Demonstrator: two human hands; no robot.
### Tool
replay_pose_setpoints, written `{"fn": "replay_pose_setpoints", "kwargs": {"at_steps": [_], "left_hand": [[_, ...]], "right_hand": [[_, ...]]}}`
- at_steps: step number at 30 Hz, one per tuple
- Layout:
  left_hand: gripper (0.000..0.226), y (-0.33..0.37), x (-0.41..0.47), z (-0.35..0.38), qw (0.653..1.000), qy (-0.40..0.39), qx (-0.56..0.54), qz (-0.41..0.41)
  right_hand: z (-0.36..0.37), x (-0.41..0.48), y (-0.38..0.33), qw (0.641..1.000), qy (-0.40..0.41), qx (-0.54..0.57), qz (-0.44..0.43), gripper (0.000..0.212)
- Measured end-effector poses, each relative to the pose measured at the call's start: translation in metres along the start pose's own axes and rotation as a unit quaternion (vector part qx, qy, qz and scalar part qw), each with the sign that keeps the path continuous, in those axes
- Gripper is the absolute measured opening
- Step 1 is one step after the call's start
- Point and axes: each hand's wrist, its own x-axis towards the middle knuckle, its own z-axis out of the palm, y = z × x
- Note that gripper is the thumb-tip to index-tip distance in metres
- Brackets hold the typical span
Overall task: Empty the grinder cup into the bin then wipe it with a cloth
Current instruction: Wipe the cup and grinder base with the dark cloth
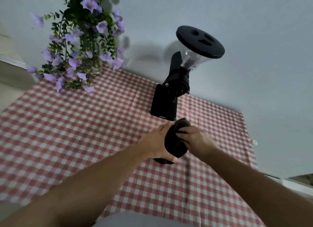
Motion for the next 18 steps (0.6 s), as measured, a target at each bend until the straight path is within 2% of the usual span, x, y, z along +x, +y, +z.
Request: {"fn": "replay_pose_setpoints", "kwargs": {"at_steps": [3, 6, 8, 12, 14, 16, 18], "left_hand": [[0.125, -0.002, 0.001, 0.001, 1.0, 0.007, -0.004, -0.003], [0.126, -0.005, 0.002, 0.004, 1.0, 0.012, -0.014, -0.006], [0.124, -0.002, 0.0, 0.004, 1.0, 0.012, -0.024, -0.008], [0.126, 0.002, -0.004, 0.001, 1.0, 0.005, -0.014, -0.013], [0.127, 0.001, -0.004, 0.002, 1.0, 0.008, -0.008, -0.015], [0.124, 0.0, -0.003, 0.003, 1.0, 0.017, -0.015, -0.017], [0.12, -0.002, -0.001, 0.005, 0.999, 0.025, -0.029, -0.02]], "right_hand": [[0.006, -0.015, -0.015, 0.997, 0.002, 0.068, 0.045, 0.035], [-0.008, -0.026, -0.012, 0.991, -0.087, 0.106, 0.01, 0.032], [-0.02, -0.019, -0.003, 0.987, -0.112, 0.117, -0.006, 0.03], [-0.021, 0.005, 0.0, 0.991, -0.006, 0.126, 0.05, 0.029], [-0.009, 0.004, -0.013, 0.987, 0.016, 0.129, 0.097, 0.03], [-0.002, -0.006, -0.02, 0.979, -0.013, 0.163, 0.125, 0.029], [-0.01, -0.017, -0.013, 0.963, -0.084, 0.23, 0.112, 0.024]]}}
